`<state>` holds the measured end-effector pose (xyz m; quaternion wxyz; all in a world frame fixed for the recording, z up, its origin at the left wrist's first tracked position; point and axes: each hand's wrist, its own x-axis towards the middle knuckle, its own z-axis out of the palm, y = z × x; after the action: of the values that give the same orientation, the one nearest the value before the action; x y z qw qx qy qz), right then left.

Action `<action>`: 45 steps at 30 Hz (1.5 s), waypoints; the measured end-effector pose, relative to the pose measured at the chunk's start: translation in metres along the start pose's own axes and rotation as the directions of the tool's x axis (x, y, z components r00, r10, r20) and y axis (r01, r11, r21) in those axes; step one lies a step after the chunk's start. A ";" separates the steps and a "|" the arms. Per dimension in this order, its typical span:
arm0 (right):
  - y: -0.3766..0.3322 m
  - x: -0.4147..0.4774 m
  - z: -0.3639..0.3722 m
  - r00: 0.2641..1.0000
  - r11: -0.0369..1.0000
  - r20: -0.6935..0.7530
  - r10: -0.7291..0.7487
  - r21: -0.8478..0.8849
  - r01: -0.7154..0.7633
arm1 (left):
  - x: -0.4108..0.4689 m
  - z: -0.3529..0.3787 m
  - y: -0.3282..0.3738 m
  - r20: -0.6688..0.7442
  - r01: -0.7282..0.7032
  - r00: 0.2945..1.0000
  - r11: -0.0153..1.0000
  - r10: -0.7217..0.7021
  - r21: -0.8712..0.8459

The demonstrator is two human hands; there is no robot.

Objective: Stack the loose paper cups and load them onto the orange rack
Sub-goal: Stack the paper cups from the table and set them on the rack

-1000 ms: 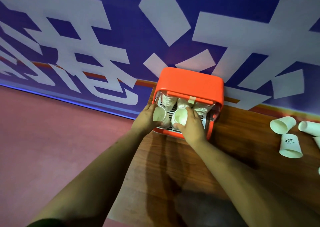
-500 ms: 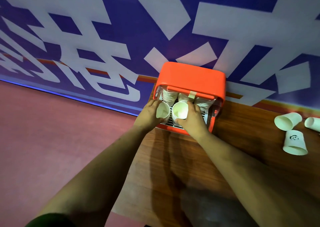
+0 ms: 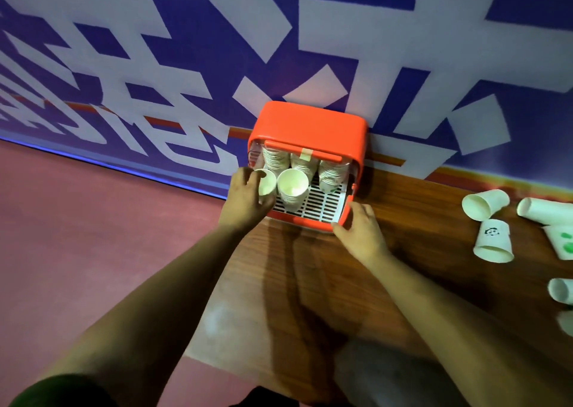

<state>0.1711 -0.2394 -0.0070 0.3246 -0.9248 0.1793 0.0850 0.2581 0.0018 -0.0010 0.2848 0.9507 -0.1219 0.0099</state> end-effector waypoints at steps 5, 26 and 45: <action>0.085 -0.017 -0.067 0.989 0.978 -0.063 0.135 -0.149 -0.143 | -0.023 0.025 0.067 0.238 -0.133 0.958 0.984 0.157 -0.116; 0.309 0.025 -0.180 0.887 0.903 -0.169 0.430 0.097 -0.419 | 0.085 0.281 0.392 0.533 -0.022 0.845 0.999 0.034 -0.028; 0.340 0.023 -0.174 0.846 0.769 -0.063 0.529 0.457 -0.447 | 0.058 0.308 0.373 0.516 0.216 0.847 0.970 -0.129 -0.110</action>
<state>0.0683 -0.6020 -0.0725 0.4659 -0.7560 0.4583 0.0381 0.2098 -0.4800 -0.0531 0.3199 0.9004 -0.1064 -0.2748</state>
